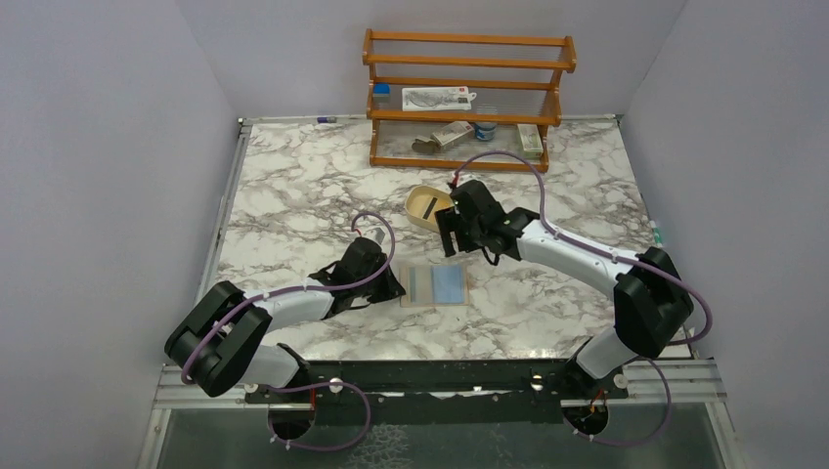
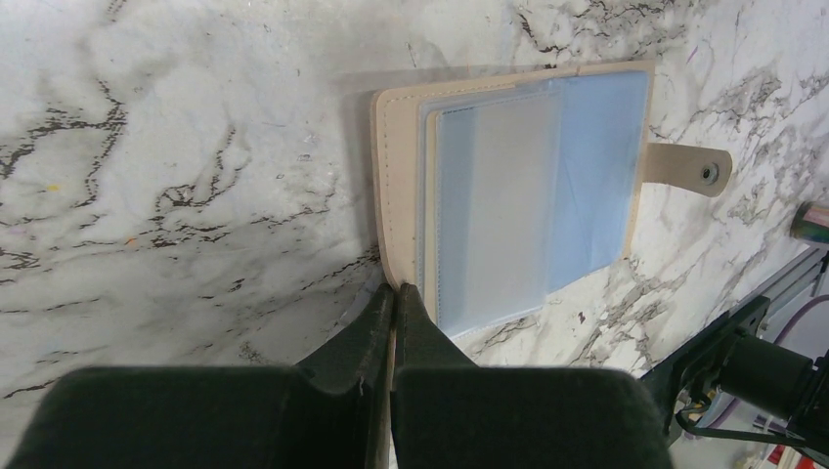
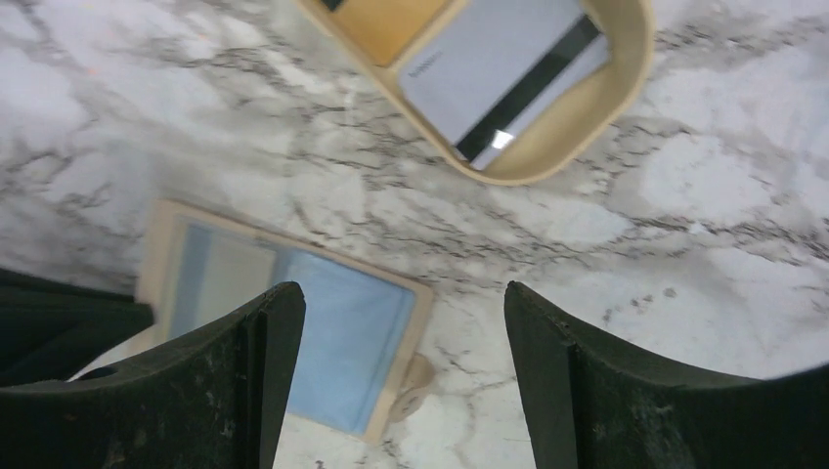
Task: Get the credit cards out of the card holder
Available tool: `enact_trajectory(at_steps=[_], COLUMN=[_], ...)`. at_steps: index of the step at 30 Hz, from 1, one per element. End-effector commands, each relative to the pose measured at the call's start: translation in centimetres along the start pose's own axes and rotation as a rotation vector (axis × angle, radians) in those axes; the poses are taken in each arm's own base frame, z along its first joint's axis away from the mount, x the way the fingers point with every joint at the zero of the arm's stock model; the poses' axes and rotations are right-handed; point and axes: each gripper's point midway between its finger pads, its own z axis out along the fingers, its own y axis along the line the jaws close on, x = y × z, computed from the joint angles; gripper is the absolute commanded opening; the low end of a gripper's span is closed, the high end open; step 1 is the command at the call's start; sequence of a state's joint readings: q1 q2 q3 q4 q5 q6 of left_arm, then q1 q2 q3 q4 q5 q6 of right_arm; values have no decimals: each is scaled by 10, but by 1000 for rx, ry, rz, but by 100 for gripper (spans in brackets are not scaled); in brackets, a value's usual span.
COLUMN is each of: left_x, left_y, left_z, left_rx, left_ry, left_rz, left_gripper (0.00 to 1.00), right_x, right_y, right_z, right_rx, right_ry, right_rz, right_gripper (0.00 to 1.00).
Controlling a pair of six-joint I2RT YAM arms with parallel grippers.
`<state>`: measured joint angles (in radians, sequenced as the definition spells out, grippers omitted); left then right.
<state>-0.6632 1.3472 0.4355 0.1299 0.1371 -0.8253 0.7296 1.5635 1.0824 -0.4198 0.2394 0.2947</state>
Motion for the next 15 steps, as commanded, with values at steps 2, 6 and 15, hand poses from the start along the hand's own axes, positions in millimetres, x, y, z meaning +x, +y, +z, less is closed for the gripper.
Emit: enact_trajectory(at_steps=[2, 6, 15], left_x=[-1, -1, -1], left_y=[10, 11, 12], left_z=[1, 2, 2], left_rx=[-54, -56, -60], left_ry=[-5, 0, -2], left_rz=[20, 21, 21], left_gripper=[0, 0, 0], right_x=[-17, -5, 19], right_y=[71, 115, 124], right_z=[-21, -28, -9], right_rx=[-332, -593, -604], right_ry=[-47, -13, 45], right_rz=[37, 99, 122], right_gripper=[81, 81, 79])
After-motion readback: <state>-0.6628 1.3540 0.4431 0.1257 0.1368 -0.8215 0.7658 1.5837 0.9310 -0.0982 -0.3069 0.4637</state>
